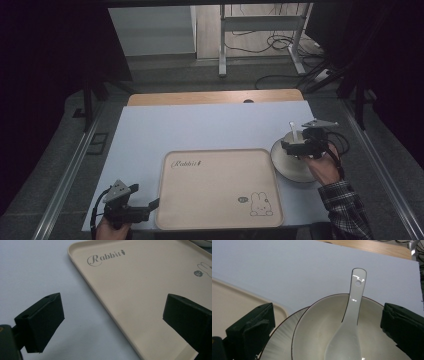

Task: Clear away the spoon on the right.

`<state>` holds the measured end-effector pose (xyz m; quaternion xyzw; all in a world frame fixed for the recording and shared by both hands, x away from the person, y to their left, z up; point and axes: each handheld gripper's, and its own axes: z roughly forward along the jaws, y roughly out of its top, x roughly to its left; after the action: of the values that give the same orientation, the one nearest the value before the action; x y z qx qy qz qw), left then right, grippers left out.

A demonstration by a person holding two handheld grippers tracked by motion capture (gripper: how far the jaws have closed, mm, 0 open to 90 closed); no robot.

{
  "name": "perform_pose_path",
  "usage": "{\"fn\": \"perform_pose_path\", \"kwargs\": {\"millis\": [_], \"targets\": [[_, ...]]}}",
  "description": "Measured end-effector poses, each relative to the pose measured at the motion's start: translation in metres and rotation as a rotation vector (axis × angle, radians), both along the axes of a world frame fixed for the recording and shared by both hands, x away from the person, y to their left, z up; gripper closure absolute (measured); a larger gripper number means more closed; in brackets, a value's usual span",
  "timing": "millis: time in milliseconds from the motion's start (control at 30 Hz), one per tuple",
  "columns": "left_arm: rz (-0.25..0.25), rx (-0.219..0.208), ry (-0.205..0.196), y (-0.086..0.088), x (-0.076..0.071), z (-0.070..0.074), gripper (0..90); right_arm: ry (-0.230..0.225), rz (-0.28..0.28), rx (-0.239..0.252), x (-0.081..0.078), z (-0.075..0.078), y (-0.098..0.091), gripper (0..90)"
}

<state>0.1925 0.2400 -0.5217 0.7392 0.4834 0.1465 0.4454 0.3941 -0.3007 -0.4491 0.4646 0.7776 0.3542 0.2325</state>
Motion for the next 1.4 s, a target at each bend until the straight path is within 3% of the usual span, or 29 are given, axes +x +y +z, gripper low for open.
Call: {"fn": "perform_pose_path", "kwargs": {"millis": [133, 300, 667, 867, 1067, 1133, 1200, 1400], "targets": [[0.0, 0.0, 0.001, 0.0, 0.0, 0.0, 3.0, 0.022, -0.01, 0.009, 0.008, -0.001, 0.0, 0.0], [-0.001, 0.0, 0.001, 0.0, 0.0, 0.0, 3.1, 0.038, -0.016, -0.023, 0.018, -0.002, 0.0, 3.2], [-0.002, -0.001, 0.001, 0.0, 0.0, 0.0, 3.1, 0.044, -0.074, -0.049, 0.04, 0.004, -0.002, 31.2], [-0.002, 0.001, 0.002, 0.0, 0.0, 0.0, 3.1, 0.054, -0.074, -0.072, 0.052, 0.005, 0.0, 48.9], [-0.004, 0.001, 0.001, 0.0, 0.0, 0.0, 3.1, 0.096, -0.067, -0.078, 0.062, -0.001, 0.001, 65.7], [-0.003, 0.001, 0.001, 0.0, 0.0, 0.0, 3.1, 0.109, -0.065, -0.059, 0.063, -0.001, 0.0, 72.3], [-0.004, 0.001, 0.001, 0.0, 0.0, 0.0, 3.1, 0.128, -0.072, -0.038, 0.063, 0.0, 0.0, 73.8], [-0.004, 0.003, 0.0, 0.0, 0.0, 0.0, 3.1, 0.141, -0.051, -0.039, 0.057, 0.01, 0.002, 74.4]]}}
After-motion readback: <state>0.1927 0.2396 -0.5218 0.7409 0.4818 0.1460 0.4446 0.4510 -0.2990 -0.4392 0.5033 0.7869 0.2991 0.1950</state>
